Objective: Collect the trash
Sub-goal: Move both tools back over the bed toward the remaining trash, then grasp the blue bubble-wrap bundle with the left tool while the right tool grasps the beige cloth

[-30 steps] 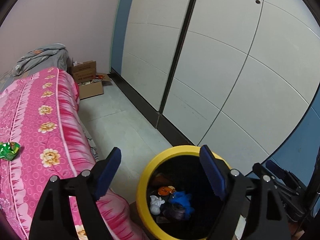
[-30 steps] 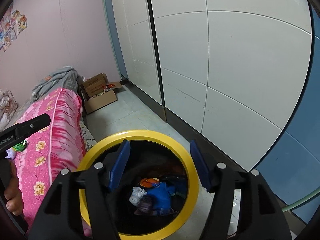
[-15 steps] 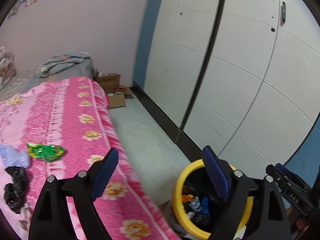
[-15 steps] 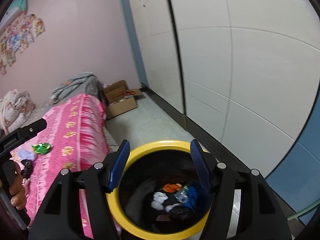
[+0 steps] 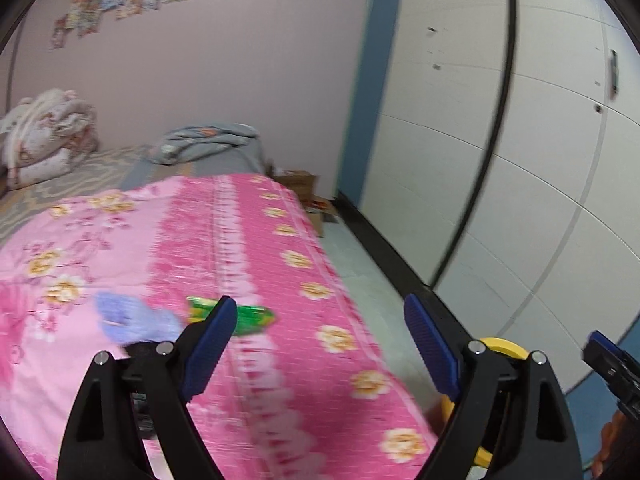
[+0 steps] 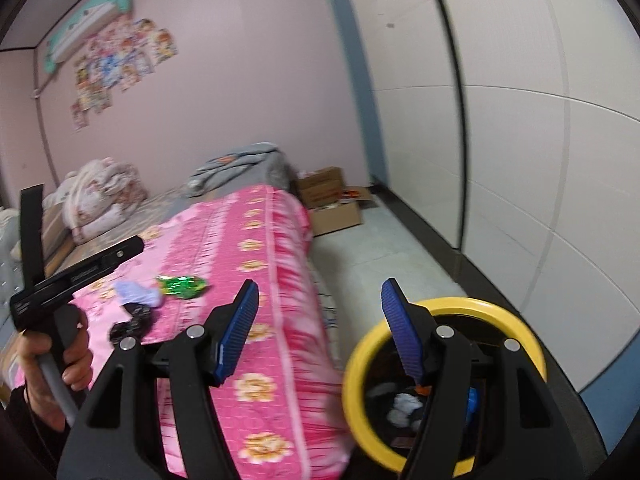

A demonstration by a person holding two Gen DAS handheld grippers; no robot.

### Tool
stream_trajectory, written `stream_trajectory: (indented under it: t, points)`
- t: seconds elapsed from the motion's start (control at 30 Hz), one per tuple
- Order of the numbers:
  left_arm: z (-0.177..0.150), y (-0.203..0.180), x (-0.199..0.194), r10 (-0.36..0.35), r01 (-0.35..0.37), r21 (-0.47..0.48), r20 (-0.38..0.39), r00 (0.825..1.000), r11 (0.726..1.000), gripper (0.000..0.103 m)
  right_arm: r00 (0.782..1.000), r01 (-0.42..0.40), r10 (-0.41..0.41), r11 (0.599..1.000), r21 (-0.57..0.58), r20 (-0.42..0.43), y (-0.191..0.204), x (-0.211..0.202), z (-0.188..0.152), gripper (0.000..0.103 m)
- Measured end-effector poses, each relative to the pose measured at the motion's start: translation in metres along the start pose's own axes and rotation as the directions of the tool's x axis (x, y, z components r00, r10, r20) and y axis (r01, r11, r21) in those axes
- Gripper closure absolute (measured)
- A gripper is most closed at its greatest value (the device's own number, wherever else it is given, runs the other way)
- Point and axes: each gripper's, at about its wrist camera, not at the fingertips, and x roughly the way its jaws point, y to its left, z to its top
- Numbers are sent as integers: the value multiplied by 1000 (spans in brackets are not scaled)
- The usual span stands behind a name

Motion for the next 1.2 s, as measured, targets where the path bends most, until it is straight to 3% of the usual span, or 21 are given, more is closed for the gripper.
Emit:
stream_trajectory:
  t: [0.17, 0.3, 0.53, 0.83, 1.2]
  points:
    - [9, 59, -10, 109, -108, -25, 18, 994, 994, 21, 992, -123, 121, 992, -40, -34, 47, 10, -3, 38]
    - [13, 105, -11, 179, -178, -55, 11, 984, 982, 21, 971, -224, 216, 972, -68, -104, 90, 30, -15, 38]
    - [7, 169, 10, 247, -249, -70, -43, 968, 966, 21, 908, -365, 328, 925, -106, -260, 162, 74, -45, 38]
    - [-7, 220, 52, 248, -260, -91, -124, 961, 961, 21, 830, -467, 387, 876, -122, -402, 224, 121, -75, 38]
    - [-23, 249, 96, 176, -199, -113, -187, 966, 973, 21, 776, -498, 372, 857, -131, -509, 255, 158, -102, 38]
